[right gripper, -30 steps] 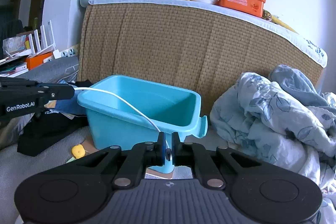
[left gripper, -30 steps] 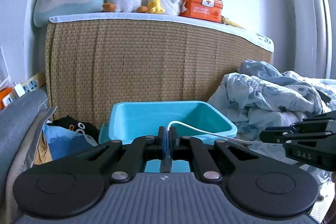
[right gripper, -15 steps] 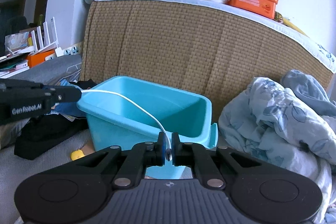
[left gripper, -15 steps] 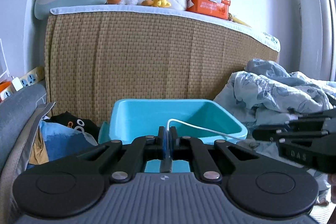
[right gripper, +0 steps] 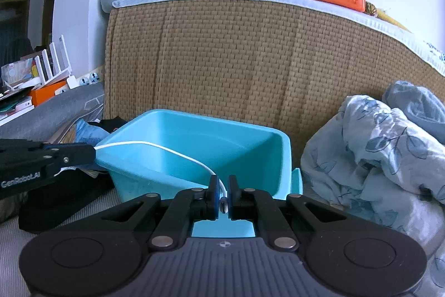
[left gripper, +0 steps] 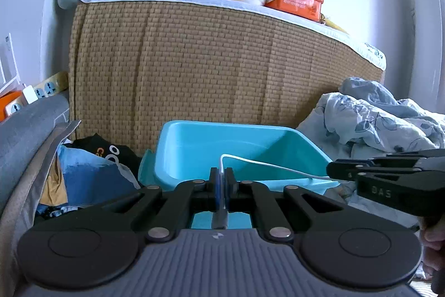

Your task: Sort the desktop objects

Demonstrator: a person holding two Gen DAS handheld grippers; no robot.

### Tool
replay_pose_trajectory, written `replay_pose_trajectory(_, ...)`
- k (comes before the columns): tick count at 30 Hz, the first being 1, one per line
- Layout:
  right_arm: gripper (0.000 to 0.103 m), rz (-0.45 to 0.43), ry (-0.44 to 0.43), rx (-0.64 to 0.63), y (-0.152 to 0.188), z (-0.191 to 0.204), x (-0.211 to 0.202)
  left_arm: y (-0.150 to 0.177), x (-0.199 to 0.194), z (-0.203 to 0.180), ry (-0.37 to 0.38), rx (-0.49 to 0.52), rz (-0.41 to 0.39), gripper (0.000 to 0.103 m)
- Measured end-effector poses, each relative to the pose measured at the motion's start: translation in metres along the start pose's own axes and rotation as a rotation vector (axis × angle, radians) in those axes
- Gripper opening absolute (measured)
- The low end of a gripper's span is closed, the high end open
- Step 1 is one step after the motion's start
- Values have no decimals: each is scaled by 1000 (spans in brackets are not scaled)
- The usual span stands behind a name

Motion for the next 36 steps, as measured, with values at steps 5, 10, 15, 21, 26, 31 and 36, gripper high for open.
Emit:
replay_pose_trajectory(5, 6, 7, -7, 21, -2, -4, 14, -8, 6, -5, -16, 25, -10, 4)
replay_pose_trajectory(10, 6, 10, -27, 100, -4, -14, 24, -10, 17, -5, -35, -3, -3, 4)
replay_pose_trajectory(15, 6, 1, -25, 149, -7, -18, 33, -6, 28, -12, -46, 3, 23, 4)
replay_pose_trajectory(21, 6, -8, -34, 233, -6, -21, 46, -6, 42, -19, -60, 22, 57, 4)
replay_pose_trajectory(26, 6, -13, -41, 275, -10, -22, 53, -8, 54, -23, -68, 23, 82, 4)
replay_pose_trajectory(31, 6, -11, -53, 309, -11, -22, 58, -8, 63, -24, -70, 30, 108, 4)
replay_pose_trajectory(36, 6, -5, -59, 303, -11, -20, 65, -7, 69, -22, -82, 23, 127, 5)
Point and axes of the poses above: each gripper's, at about its wrist camera, not at the fingertips, and x roughly the way its jaws point, z to its left, y to its underside, the point moved 3 cm from there along x, roughly the way its jaws point, and after that the axes turned 2 degrees about z, right-handed, at the moved point
